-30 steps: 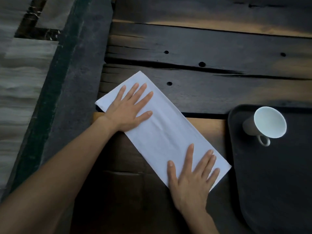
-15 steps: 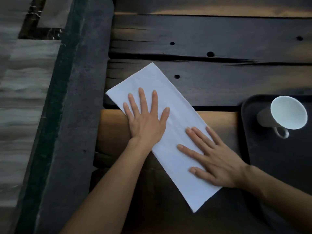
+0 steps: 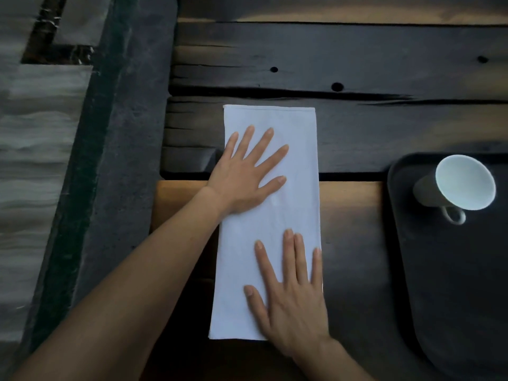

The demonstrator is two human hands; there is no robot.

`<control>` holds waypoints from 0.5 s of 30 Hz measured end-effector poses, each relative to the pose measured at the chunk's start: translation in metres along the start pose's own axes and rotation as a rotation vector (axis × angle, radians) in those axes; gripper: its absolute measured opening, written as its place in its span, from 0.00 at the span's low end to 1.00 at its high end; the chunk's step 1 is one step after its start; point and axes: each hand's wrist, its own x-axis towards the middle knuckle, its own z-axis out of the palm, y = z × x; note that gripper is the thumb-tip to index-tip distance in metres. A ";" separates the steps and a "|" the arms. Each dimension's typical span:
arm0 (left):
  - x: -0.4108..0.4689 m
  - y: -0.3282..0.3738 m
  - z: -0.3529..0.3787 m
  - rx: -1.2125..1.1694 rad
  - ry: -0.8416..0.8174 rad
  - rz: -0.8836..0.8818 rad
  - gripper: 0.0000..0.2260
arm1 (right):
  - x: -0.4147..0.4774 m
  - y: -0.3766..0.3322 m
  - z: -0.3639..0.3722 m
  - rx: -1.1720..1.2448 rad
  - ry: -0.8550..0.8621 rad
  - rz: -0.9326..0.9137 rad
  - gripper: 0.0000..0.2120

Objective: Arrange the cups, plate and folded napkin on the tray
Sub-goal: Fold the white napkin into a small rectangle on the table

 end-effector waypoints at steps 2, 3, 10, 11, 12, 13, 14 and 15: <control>0.001 0.000 0.002 -0.004 0.017 -0.001 0.30 | 0.000 0.000 0.000 -0.007 0.007 -0.002 0.36; 0.000 0.000 0.003 -0.007 0.025 -0.003 0.30 | 0.000 0.001 -0.001 -0.008 0.005 -0.005 0.36; -0.004 -0.001 0.002 -0.021 0.043 -0.019 0.29 | -0.001 0.008 -0.003 -0.022 -0.002 -0.043 0.37; -0.005 0.000 0.002 -0.025 0.043 -0.029 0.30 | -0.001 0.011 -0.003 -0.024 -0.006 -0.052 0.37; -0.006 0.000 0.003 -0.026 0.044 -0.042 0.30 | -0.001 0.014 -0.002 -0.022 -0.009 -0.058 0.37; -0.006 0.001 0.004 -0.024 0.044 -0.054 0.30 | -0.001 0.016 -0.002 -0.021 -0.011 -0.062 0.37; -0.006 0.002 0.004 -0.024 0.041 -0.063 0.30 | -0.001 0.017 -0.002 -0.022 -0.015 -0.064 0.37; -0.007 0.002 0.003 -0.025 0.037 -0.068 0.30 | -0.001 0.017 -0.003 -0.024 -0.020 -0.062 0.37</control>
